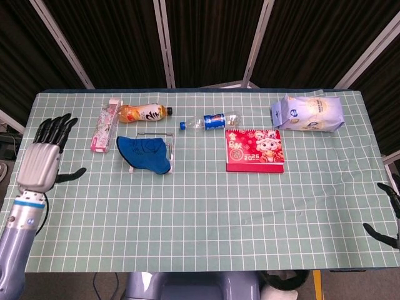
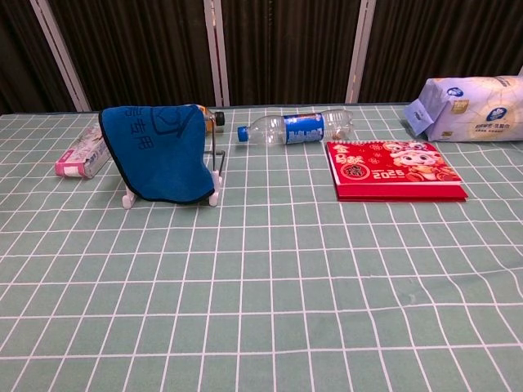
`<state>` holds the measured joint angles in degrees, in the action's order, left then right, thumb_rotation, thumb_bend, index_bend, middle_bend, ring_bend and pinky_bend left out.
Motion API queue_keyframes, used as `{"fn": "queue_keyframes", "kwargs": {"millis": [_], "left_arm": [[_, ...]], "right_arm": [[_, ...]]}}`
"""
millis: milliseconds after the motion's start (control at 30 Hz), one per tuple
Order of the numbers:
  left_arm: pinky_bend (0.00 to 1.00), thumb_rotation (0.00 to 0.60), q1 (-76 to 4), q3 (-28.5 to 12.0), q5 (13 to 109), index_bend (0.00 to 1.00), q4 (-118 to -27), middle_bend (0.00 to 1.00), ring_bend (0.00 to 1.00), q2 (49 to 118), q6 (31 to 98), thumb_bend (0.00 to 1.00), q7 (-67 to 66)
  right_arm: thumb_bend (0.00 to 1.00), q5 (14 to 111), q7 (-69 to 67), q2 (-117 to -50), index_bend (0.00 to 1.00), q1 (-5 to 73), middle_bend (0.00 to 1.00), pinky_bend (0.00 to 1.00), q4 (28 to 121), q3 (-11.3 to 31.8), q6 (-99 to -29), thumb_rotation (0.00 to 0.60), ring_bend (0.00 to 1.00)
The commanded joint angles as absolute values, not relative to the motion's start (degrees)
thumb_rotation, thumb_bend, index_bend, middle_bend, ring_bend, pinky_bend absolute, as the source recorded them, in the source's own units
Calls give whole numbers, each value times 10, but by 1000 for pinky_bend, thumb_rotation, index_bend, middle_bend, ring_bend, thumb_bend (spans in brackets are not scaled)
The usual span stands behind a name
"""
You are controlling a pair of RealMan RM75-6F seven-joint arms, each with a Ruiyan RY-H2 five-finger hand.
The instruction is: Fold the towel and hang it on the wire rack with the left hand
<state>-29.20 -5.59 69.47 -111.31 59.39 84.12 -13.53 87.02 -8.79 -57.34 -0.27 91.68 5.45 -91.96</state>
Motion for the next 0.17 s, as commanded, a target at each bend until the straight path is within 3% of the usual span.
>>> {"fn": "queue_keyframes", "kwargs": {"millis": [33,167], "left_arm": [[0,600,-209,4,762,0,-1149,0,0,581,920,0,-137],[0,600,-151,38,803,0,-1139,0,0,586,965,0,-131]], "right_arm": [[0,880,-97,-577,238,-4,0,0,911,56,-930,600,0],[0,893,-103,-578,116,-6,0,0,909,54,-941,600,0]]}}
